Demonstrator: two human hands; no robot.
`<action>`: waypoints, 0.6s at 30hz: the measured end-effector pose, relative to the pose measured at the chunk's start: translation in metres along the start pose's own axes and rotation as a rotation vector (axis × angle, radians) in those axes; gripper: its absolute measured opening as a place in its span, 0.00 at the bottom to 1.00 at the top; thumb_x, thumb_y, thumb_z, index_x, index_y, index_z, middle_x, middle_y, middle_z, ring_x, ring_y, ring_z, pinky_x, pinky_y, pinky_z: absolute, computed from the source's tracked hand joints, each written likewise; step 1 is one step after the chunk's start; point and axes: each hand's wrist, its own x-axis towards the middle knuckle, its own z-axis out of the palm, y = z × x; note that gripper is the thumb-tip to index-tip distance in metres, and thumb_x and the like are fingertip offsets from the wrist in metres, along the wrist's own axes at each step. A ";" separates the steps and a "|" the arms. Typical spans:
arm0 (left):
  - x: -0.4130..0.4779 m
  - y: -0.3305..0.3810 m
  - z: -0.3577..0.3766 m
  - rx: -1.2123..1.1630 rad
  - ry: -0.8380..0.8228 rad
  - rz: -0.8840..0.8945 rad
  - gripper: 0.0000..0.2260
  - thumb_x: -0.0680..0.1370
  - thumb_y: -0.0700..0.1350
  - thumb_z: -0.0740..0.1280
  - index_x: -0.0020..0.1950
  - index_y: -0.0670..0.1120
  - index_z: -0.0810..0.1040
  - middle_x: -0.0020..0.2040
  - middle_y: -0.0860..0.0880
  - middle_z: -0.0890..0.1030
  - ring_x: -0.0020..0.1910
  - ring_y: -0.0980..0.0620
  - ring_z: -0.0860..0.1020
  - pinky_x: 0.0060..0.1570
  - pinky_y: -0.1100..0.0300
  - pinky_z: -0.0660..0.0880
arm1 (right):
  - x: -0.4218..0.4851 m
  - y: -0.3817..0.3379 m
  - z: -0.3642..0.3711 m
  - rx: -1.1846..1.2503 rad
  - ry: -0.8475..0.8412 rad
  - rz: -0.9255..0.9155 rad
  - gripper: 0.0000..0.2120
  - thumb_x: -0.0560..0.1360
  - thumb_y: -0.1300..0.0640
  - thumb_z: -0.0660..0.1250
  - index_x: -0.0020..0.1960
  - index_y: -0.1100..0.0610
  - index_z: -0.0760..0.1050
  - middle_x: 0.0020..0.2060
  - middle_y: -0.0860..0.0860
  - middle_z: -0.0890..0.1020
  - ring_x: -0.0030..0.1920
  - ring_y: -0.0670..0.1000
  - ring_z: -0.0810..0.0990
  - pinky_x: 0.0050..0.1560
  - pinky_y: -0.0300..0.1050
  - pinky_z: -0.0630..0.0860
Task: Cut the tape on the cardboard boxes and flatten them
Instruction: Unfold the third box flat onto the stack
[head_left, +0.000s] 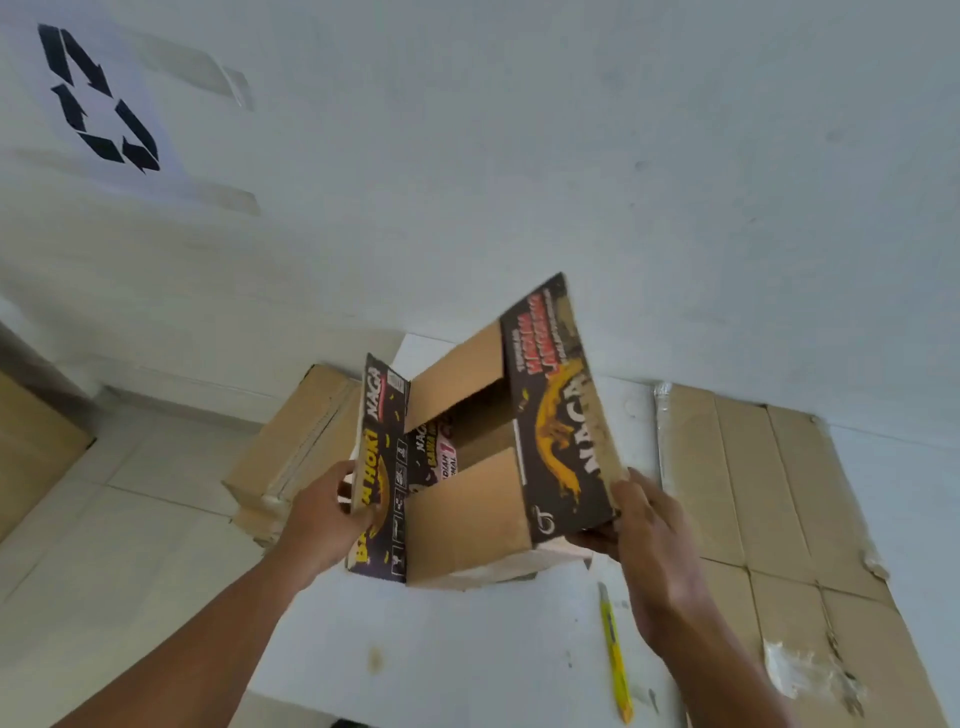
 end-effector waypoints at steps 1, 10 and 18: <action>0.000 -0.004 -0.003 0.115 0.019 0.004 0.24 0.73 0.42 0.77 0.65 0.52 0.73 0.52 0.48 0.81 0.44 0.50 0.82 0.41 0.56 0.80 | 0.000 0.001 0.012 -0.045 -0.010 -0.021 0.17 0.82 0.55 0.54 0.47 0.58 0.80 0.42 0.58 0.85 0.47 0.62 0.83 0.50 0.60 0.81; 0.012 0.007 -0.024 0.075 -0.278 0.440 0.24 0.74 0.34 0.69 0.64 0.57 0.78 0.61 0.56 0.82 0.60 0.58 0.80 0.60 0.58 0.78 | -0.018 0.006 0.129 -0.446 -0.060 -0.223 0.11 0.82 0.51 0.57 0.42 0.51 0.71 0.28 0.45 0.73 0.29 0.46 0.69 0.33 0.45 0.67; 0.027 -0.022 -0.080 -0.366 -0.370 -0.043 0.17 0.81 0.31 0.56 0.52 0.43 0.83 0.40 0.42 0.85 0.38 0.44 0.83 0.35 0.56 0.80 | -0.034 0.008 0.180 -1.295 -0.147 -0.445 0.33 0.74 0.30 0.49 0.77 0.39 0.54 0.59 0.47 0.66 0.56 0.53 0.66 0.54 0.51 0.69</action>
